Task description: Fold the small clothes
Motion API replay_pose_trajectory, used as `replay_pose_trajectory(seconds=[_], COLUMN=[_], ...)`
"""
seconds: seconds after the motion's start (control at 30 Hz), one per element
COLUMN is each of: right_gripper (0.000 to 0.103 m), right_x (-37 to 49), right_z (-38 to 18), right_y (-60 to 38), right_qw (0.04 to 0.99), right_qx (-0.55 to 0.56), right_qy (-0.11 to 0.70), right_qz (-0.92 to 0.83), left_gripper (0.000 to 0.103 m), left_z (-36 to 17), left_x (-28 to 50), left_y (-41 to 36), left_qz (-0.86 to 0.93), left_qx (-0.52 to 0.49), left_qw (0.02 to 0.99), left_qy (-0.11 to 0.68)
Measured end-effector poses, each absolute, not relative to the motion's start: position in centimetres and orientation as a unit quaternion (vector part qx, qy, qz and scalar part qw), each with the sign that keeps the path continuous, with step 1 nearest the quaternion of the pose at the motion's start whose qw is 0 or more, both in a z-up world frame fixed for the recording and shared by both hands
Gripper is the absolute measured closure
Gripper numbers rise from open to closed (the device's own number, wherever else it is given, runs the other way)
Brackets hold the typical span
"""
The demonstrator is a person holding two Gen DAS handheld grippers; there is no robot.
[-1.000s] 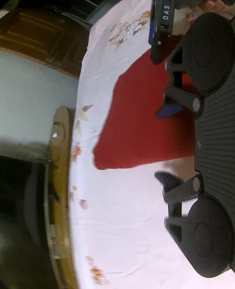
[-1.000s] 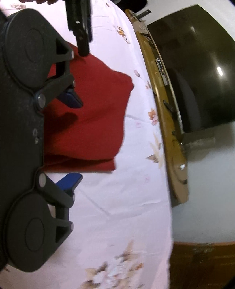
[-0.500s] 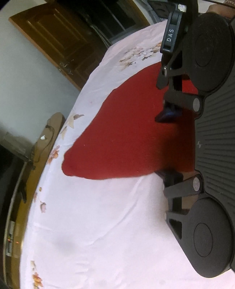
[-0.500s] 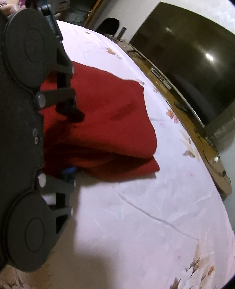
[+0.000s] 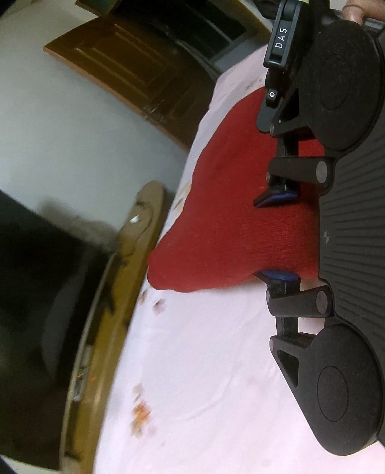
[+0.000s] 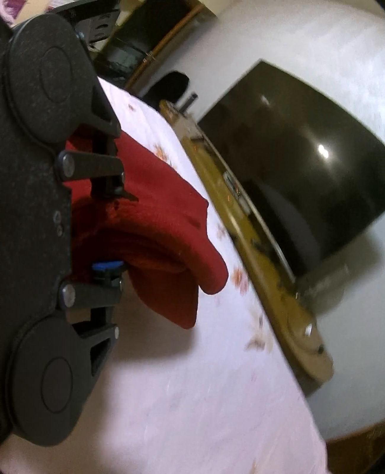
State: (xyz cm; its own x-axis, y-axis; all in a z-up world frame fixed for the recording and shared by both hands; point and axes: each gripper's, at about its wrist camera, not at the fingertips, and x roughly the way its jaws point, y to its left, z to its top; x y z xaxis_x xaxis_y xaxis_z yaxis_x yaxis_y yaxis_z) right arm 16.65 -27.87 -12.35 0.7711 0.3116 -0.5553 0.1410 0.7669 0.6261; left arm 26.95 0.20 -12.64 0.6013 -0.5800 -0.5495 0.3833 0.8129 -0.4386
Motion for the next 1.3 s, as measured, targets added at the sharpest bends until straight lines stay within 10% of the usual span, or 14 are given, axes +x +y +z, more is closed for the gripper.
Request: replay_pose_trajectory(seconds=[0.27, 0.47, 0.8, 1.3], right_gripper=[0.066, 0.031, 0.030, 0.029], right_x=[19.8, 18.6, 16.0, 12.0], right_z=[-15.9, -18.0, -11.6, -8.7], right_y=[-22.5, -21.4, -19.3, -14.5], right_qw=[0.865, 0.868, 0.914, 0.912], right_qx=[0.316, 0.279, 0.202, 0.184], right_qy=[0.383, 0.411, 0.349, 0.363], right_qz=[0.074, 0.009, -0.040, -0.051], left_gripper=[0.061, 0.044, 0.000, 0.000], left_z=[-17.7, -18.2, -11.9, -5.5], left_x=[26.7, 26.4, 24.2, 18.5], left_y=[4.5, 3.6, 2.7, 5.2], left_qz=[-0.219, -0.199, -0.138, -0.136], left_qx=[-0.120, -0.089, -0.015, 0.015], left_qw=[0.882, 0.886, 0.919, 0.927], left_qy=[0.401, 0.409, 0.370, 0.349])
